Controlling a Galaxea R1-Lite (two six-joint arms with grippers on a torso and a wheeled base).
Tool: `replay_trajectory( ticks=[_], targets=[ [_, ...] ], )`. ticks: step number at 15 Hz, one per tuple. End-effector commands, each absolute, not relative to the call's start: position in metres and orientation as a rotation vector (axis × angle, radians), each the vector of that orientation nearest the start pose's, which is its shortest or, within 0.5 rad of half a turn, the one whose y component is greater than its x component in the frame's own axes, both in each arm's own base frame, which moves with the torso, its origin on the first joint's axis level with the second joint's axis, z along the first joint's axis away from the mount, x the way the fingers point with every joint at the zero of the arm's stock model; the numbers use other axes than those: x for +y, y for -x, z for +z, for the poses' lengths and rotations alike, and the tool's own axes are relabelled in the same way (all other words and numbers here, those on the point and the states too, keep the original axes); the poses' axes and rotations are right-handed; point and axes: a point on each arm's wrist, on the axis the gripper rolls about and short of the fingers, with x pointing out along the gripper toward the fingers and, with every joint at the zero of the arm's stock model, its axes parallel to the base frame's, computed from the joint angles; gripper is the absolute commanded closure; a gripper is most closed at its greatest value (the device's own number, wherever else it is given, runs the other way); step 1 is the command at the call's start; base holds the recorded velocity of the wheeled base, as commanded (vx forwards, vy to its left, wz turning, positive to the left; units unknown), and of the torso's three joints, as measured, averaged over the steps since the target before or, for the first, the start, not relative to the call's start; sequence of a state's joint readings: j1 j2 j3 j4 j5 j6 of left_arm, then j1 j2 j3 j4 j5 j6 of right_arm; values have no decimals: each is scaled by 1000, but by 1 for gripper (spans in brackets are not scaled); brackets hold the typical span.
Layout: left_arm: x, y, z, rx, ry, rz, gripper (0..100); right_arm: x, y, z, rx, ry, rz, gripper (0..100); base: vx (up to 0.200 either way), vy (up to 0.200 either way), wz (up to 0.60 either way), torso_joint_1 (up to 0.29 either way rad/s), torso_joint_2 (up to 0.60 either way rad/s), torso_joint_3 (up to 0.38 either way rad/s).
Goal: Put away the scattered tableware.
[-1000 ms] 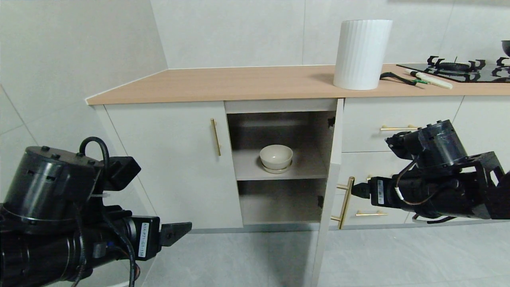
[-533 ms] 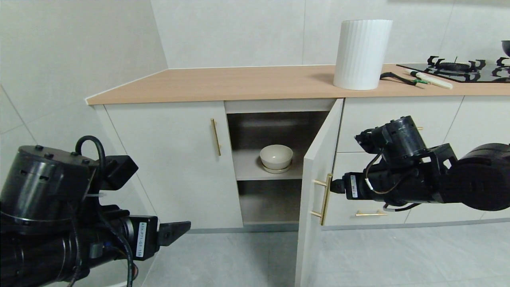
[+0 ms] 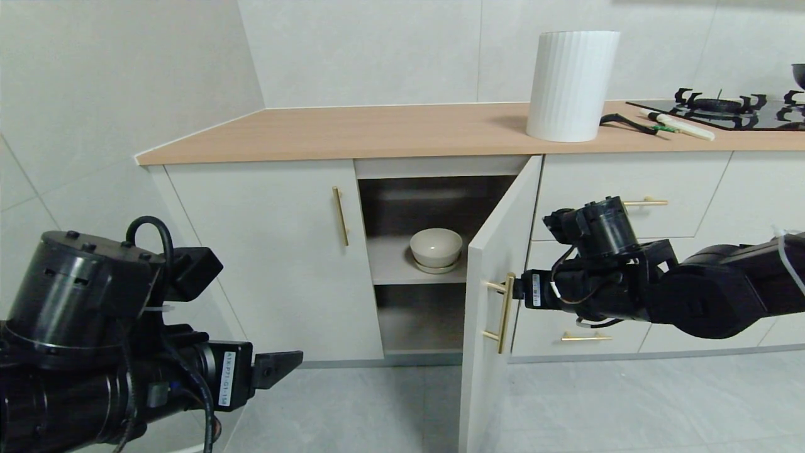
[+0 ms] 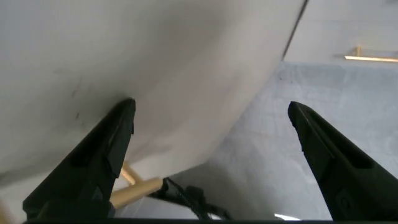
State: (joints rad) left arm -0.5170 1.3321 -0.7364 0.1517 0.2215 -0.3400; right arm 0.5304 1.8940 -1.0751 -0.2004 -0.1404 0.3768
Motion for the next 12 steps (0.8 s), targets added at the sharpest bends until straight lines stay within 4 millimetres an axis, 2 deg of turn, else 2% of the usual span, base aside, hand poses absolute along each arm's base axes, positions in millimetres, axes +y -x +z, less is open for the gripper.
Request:
replay_trajectory(
  ticks=[1, 5, 12],
  targets=[
    [-90, -169, 186, 740, 51, -156, 0, 178, -310, 141, 658, -152, 257, 0, 0, 0, 0, 0, 0, 0],
    [-91, -170, 185, 742, 49, -154, 0, 185, -322, 132, 609, -200, 257, 0, 0, 0, 0, 0, 0, 0],
    [-91, -170, 184, 745, 47, -154, 0, 192, -333, 128, 527, -277, 264, 0, 200, 0, 0, 2, 2, 2]
  ],
)
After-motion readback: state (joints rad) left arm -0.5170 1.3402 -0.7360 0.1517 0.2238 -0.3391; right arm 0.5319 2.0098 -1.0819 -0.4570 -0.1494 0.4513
